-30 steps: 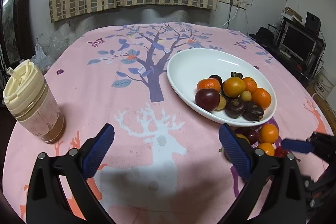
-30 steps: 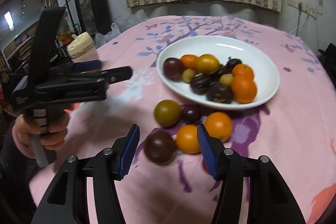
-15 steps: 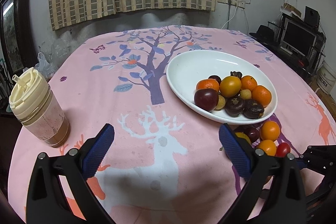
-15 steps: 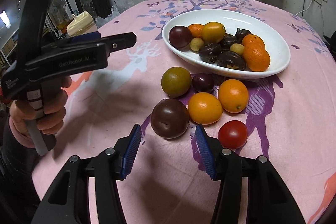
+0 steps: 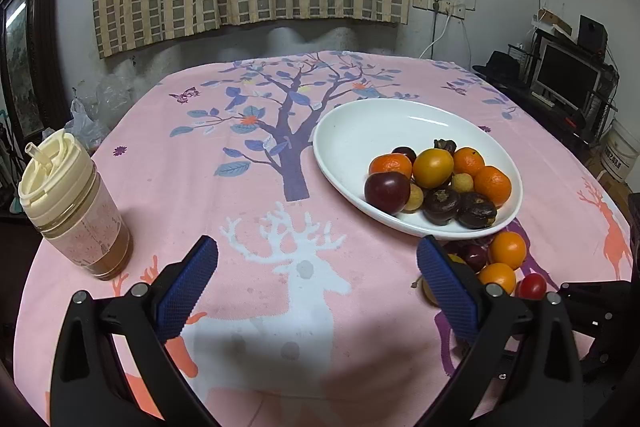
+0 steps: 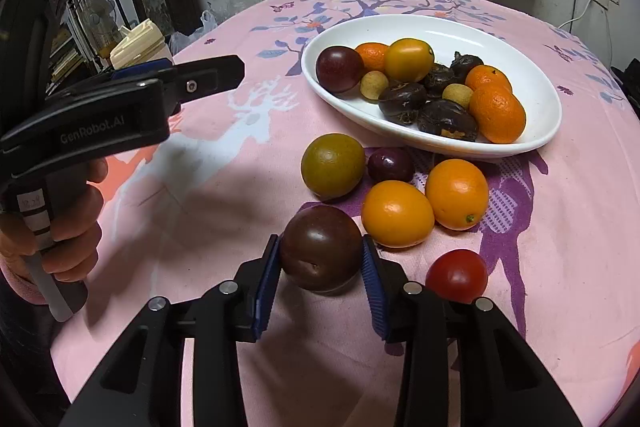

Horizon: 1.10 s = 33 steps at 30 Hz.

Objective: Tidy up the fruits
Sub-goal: 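Grasp a dark plum with the right gripper while the left grasps a plum, then grasp a green-yellow fruit with the left gripper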

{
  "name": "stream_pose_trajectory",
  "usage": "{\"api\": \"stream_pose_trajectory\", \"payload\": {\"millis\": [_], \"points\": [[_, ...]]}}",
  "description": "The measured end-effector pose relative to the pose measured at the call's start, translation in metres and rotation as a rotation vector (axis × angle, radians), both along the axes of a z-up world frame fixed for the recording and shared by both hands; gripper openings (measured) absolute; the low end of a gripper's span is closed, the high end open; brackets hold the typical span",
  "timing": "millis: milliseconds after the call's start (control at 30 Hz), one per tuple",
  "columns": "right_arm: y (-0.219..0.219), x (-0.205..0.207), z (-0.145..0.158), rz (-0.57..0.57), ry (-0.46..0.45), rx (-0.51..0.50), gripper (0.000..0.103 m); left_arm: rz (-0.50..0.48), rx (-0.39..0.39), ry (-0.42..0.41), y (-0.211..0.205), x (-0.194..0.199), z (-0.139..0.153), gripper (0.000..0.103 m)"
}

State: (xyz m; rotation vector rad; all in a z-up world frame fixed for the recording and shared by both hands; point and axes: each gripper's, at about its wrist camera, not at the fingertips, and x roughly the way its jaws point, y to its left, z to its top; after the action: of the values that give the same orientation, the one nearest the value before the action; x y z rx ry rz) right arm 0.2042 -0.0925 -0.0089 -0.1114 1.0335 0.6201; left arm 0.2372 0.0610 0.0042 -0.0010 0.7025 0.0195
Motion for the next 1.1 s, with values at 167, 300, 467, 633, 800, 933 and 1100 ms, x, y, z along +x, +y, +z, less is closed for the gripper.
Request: {"api": "stream_pose_trajectory", "payload": {"millis": [167,300,467,633,800,933,1100], "points": [[-0.016,-0.001,0.014,0.015,0.042,0.146,0.039,0.01,-0.013,0.009,0.001,0.001,0.001,0.098],[-0.043,0.002,0.035,-0.073,-0.028,0.246,0.039,-0.002,-0.032,0.024,0.001,0.001,-0.001,0.098],[-0.073,0.011,0.044,-0.199,-0.063,0.288,0.039,-0.137,-0.07,0.081,-0.015,0.001,-0.01,0.098],[-0.086,0.016,0.048,-0.256,-0.081,0.299,0.039,-0.292,0.002,0.106,-0.051,-0.006,-0.025,0.07],[-0.087,0.014,0.046,-0.261,-0.079,0.292,0.039,-0.334,0.045,0.129,-0.067,-0.002,-0.037,0.06],[-0.085,0.011,0.046,-0.261,-0.076,0.285,0.039,-0.351,0.018,0.154,-0.069,0.006,-0.042,0.054],[-0.084,0.009,0.045,-0.262,-0.076,0.28,0.039,-0.367,-0.002,0.178,-0.074,0.016,-0.047,0.049]]}}
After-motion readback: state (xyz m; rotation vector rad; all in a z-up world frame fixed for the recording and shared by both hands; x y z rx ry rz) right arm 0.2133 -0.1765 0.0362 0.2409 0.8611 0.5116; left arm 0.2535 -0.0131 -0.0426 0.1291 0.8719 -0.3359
